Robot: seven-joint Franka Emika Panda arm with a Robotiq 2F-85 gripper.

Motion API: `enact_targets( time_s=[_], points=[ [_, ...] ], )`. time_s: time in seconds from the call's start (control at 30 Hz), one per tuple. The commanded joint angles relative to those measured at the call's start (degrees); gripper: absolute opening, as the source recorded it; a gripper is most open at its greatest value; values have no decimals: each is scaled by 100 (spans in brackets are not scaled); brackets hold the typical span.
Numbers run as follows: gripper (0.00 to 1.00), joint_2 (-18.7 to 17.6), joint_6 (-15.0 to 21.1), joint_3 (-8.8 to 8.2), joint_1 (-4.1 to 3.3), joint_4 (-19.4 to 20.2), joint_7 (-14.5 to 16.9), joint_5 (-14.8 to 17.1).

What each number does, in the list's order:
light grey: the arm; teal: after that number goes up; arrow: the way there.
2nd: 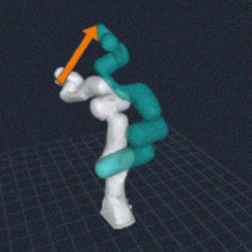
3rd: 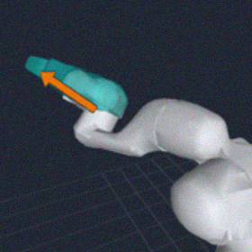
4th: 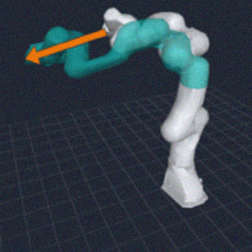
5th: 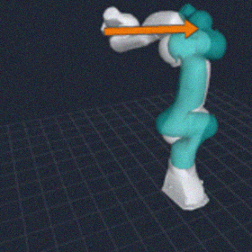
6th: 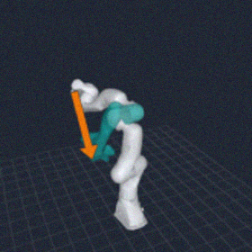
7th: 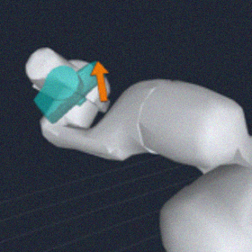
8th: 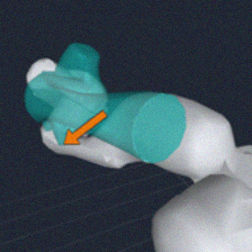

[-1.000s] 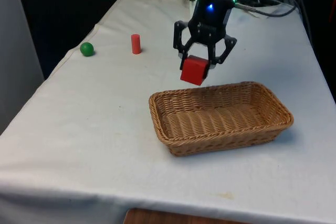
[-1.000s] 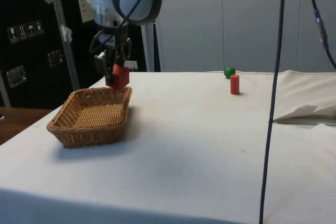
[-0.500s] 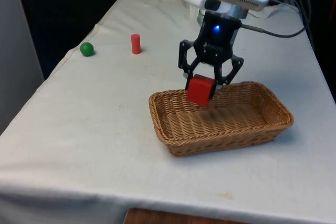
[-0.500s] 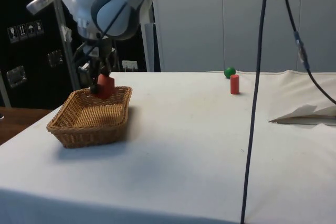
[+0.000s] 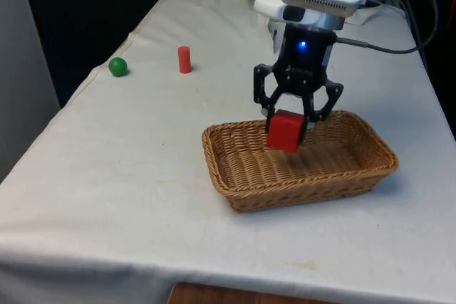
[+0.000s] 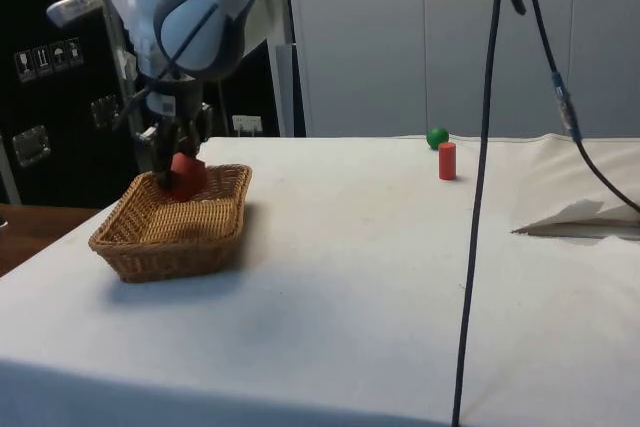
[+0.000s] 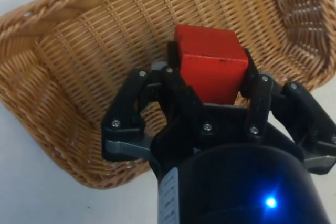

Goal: Pick up the object to the left of the cylinder and place it into the basket.

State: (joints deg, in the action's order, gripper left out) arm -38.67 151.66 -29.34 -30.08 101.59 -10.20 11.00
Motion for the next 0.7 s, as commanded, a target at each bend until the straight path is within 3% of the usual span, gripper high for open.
enact_targets(
  time_s=[0.0, 0.2, 0.23, 0.27, 0.53, 0.67],
  points=[
    [3, -6, 40, 155, 115, -17, 138, 166],
    [3, -350, 160, 143, 92, -149, 241, 424],
    [3, -321, 115, 40, 6, -103, 183, 355],
    [3, -401, 178, 138, 86, -172, 241, 430],
    [3, -647, 183, 23, 17, -338, 178, 458],
    [5, -630, 183, 40, 23, -327, 195, 470]
  ],
)
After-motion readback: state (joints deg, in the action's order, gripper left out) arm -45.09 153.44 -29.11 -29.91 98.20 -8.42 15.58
